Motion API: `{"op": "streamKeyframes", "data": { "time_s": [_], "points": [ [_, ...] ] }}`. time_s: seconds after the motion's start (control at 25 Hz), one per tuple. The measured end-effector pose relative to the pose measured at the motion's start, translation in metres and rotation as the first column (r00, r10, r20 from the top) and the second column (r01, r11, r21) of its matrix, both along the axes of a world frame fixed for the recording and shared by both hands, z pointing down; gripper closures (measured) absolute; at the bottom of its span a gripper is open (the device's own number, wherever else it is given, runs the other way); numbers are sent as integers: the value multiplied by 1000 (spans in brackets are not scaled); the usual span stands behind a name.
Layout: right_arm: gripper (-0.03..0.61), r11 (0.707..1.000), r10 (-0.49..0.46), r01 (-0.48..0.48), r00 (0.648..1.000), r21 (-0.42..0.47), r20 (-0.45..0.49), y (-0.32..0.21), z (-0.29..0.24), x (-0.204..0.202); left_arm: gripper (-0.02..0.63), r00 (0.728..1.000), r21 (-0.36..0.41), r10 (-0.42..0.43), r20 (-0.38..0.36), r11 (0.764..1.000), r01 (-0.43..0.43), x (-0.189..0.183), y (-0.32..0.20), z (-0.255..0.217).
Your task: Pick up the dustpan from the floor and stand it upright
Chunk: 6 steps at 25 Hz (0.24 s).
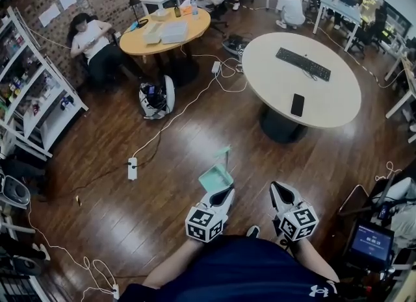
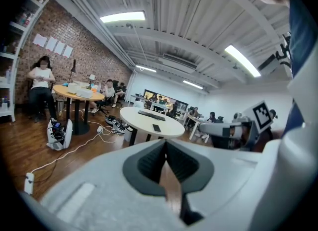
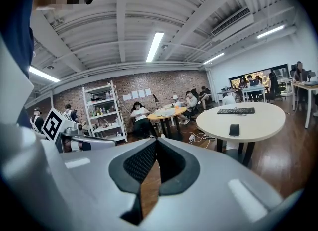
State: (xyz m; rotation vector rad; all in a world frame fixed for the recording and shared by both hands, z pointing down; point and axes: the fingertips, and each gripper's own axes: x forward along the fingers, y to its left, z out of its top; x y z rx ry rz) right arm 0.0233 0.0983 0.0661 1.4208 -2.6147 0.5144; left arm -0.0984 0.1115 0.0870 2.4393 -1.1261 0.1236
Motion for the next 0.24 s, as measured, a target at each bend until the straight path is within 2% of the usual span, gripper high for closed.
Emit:
{"op": "streamKeyframes", "data": {
  "time_s": [0.24],
  "points": [
    [568,1000,0,0,1000,11,4,-5,-2,-2,609,1000,10,-6,0,1000,6,-1,-6,-3]
  ]
}}
